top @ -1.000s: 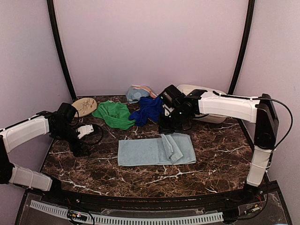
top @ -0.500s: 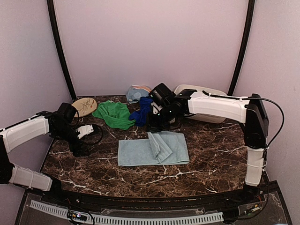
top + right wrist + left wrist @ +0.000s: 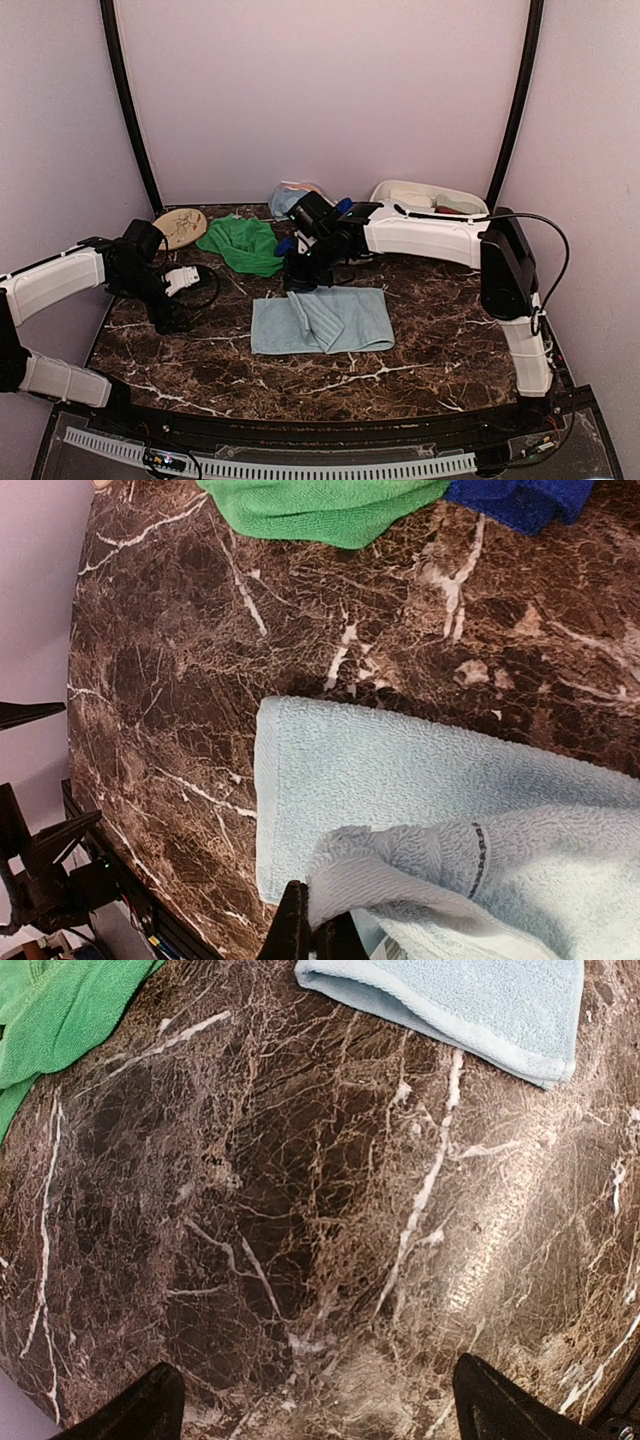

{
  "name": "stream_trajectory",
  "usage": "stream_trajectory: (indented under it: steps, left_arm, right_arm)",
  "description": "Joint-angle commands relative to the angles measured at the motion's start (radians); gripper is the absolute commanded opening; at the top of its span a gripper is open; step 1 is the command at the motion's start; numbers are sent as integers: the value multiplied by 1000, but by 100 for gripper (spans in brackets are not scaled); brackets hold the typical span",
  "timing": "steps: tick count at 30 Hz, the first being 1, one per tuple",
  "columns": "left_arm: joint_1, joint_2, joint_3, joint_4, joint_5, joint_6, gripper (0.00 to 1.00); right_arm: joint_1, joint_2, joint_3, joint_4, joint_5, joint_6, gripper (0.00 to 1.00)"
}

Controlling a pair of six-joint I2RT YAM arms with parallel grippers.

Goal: Roll the towels
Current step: Fold the towel at the center of the board.

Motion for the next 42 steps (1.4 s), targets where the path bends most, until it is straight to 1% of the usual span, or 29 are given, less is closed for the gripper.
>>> stream_trajectory:
  steps: [1,12,15,17,19,22,25,29,31,33,36,38,42]
  left_arm:
    - [6,-3,-22,0,1,11,96]
    - [6,-4,-24,2,5,9,96]
    - [5,-4,-15,0,7,7,96]
    - [6,-4,-15,-2,7,7,96]
    - [6,-6,-17,0,4,11,96]
    - [6,-6,-21,3,-3,17,96]
    - [5,-4,-21,7,1,15,96]
    - [5,1,-21,19,12,5,96]
    - [5,7,-15,26,28,-7,96]
    - [6,16,0,37,52,-23,96]
    - [6,38,40,75,109,-71,96]
    - [2,87,85,94,160,-115,96]
    - [-39,210,203,91,208,-173,93]
  right_arm:
    - [18,46,46,42,-21,32,0]
    - [22,125,63,173,-90,140,0]
    - [24,156,77,186,-107,162,9]
    - [26,175,82,205,-116,178,22]
    - [27,188,91,228,-133,194,29]
    - [28,211,122,240,-160,207,44]
    - [28,205,144,250,-187,208,47]
    - [23,136,122,262,-206,188,51]
    - [15,82,84,255,-197,166,52]
    - [-2,9,0,236,-159,135,54]
    - [-44,-128,-209,256,-110,109,55]
    - [-68,-217,-353,276,-66,101,56]
    - [-78,-333,-535,265,-16,88,56]
